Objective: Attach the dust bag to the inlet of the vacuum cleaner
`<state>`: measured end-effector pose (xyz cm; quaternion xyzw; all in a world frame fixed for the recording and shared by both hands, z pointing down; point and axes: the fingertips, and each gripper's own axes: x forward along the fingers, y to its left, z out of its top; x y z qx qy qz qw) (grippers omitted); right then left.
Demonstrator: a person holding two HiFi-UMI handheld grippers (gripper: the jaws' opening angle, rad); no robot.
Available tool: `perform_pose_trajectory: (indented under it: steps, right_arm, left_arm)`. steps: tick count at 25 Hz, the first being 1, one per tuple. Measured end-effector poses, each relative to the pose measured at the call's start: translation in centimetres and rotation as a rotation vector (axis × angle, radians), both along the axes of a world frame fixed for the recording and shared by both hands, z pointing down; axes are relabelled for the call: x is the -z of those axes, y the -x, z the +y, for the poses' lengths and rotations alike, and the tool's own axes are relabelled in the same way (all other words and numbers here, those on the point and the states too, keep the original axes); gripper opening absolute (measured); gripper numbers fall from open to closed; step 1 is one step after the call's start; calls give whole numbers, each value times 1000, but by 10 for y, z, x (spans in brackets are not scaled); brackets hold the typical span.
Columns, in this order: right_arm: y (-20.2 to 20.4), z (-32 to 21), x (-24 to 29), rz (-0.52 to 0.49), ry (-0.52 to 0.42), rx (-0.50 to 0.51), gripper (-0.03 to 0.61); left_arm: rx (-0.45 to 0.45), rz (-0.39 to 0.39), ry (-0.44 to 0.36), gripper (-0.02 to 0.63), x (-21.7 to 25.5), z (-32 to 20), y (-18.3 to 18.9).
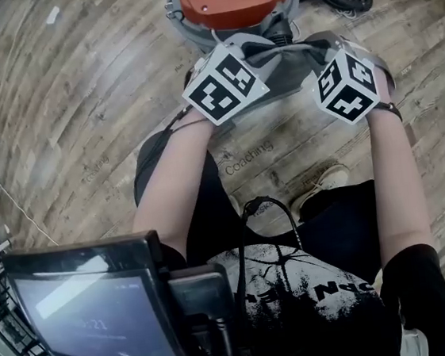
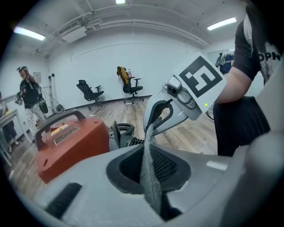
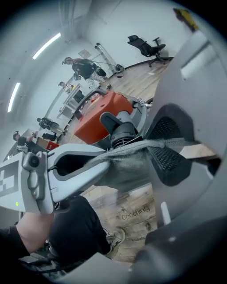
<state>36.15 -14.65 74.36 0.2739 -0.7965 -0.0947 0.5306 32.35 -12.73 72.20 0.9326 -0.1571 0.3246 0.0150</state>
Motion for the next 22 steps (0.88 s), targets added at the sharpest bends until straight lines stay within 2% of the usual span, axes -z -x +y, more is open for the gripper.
perform_pose_trajectory:
  steps: [3, 7, 15, 22]
  right_arm:
    - [9, -3, 13, -5, -39, 23, 20]
    - [22, -2, 24, 6, -72, 58, 20]
    - [12, 6, 20, 22, -93, 58, 21]
    - [-7, 0, -9, 18, -31, -15, 21]
  left_arm:
    - [24, 53, 44, 29, -7, 1, 10]
    - [38, 58, 59, 29, -19, 2, 18]
    - [9, -42, -49, 35, -18, -1, 12]
    - [-40, -61, -125, 38, 1, -6, -11]
